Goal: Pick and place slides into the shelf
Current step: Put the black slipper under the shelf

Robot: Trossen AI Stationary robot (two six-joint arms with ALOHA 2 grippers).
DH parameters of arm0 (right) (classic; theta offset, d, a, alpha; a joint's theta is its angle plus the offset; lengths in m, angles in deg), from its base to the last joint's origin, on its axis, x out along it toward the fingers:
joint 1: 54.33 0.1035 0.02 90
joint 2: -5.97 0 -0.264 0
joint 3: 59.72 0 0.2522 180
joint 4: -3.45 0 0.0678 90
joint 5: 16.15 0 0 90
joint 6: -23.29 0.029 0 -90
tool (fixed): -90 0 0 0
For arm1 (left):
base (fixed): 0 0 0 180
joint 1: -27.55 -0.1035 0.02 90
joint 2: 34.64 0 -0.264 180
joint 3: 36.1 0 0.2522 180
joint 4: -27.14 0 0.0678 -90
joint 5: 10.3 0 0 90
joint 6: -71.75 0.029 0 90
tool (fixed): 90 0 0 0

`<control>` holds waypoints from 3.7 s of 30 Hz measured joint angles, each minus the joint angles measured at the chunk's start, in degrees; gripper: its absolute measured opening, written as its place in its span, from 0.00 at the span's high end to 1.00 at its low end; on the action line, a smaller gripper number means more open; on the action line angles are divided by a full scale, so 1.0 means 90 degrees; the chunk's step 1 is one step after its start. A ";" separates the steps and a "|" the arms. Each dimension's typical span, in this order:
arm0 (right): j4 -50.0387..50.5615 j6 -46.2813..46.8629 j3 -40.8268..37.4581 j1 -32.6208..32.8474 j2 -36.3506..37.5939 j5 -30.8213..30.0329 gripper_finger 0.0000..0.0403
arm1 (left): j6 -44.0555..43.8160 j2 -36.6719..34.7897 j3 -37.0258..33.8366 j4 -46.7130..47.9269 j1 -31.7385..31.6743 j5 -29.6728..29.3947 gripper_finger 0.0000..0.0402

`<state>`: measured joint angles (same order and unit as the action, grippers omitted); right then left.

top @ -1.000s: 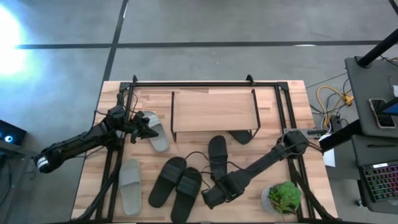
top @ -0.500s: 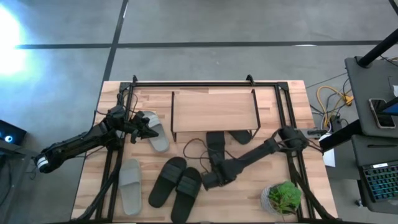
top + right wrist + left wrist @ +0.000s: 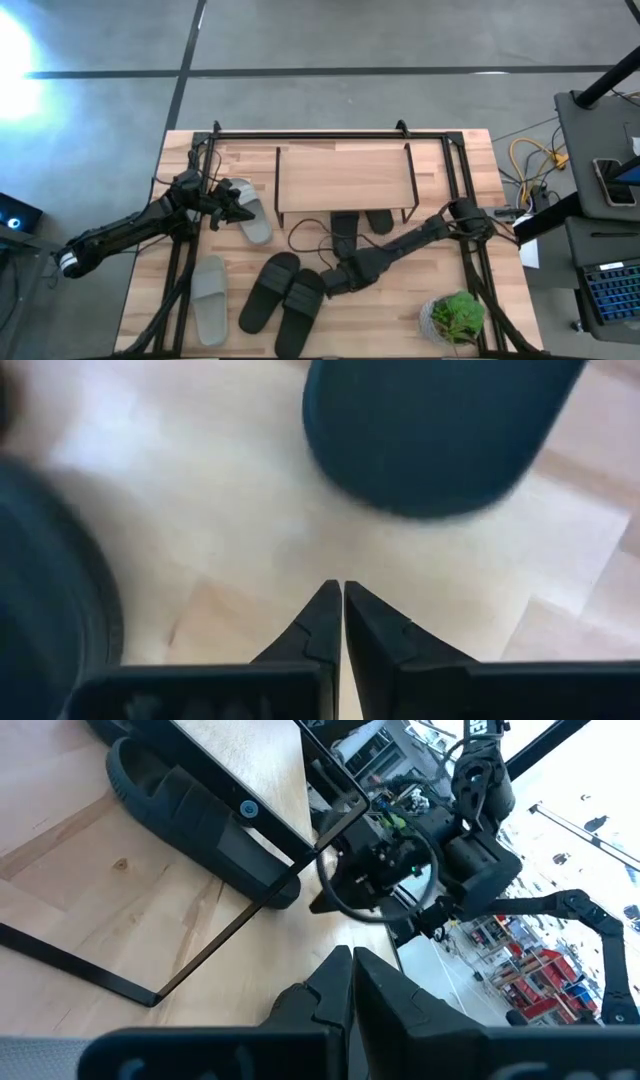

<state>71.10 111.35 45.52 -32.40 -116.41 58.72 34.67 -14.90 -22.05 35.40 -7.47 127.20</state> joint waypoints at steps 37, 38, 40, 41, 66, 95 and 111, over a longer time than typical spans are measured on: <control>0.0705 0.0043 0.0017 0.0044 0.1223 -0.0288 0.98 | 0.0000 -0.0002 0.0000 -0.0003 0.0002 0.0000 1.00; 0.0955 0.0240 0.0017 0.0086 0.1387 -0.0439 0.98 | 0.0000 0.0006 0.0000 -0.0004 -0.0001 0.0001 1.00; 0.1211 0.0272 0.0015 0.0127 0.1691 -0.0655 0.98 | 0.0000 0.0009 0.0000 0.0003 -0.0001 -0.0002 1.00; 0.1213 0.0064 0.0015 0.0132 0.1840 -0.0666 0.98 | 0.0000 0.0007 0.0000 -0.0002 0.0001 0.0001 1.00; 0.1146 -0.4008 0.2270 -0.3473 0.2503 -0.0358 0.98 | 0.0000 0.0000 0.0000 0.0000 0.0000 -0.0001 1.00; 0.0565 -0.5719 0.4187 -0.7117 -0.0942 0.4115 0.98 | -0.1132 0.0000 0.0000 -0.1515 -0.0010 -0.0725 1.00; 0.0731 -0.5970 0.4393 -0.7191 -0.1827 0.4438 0.98 | -0.1682 0.0101 0.0000 -0.2234 -0.0003 -0.0838 1.00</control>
<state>77.68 57.62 85.06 -97.12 -132.86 98.66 19.54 -13.99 -22.05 15.30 -7.49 119.66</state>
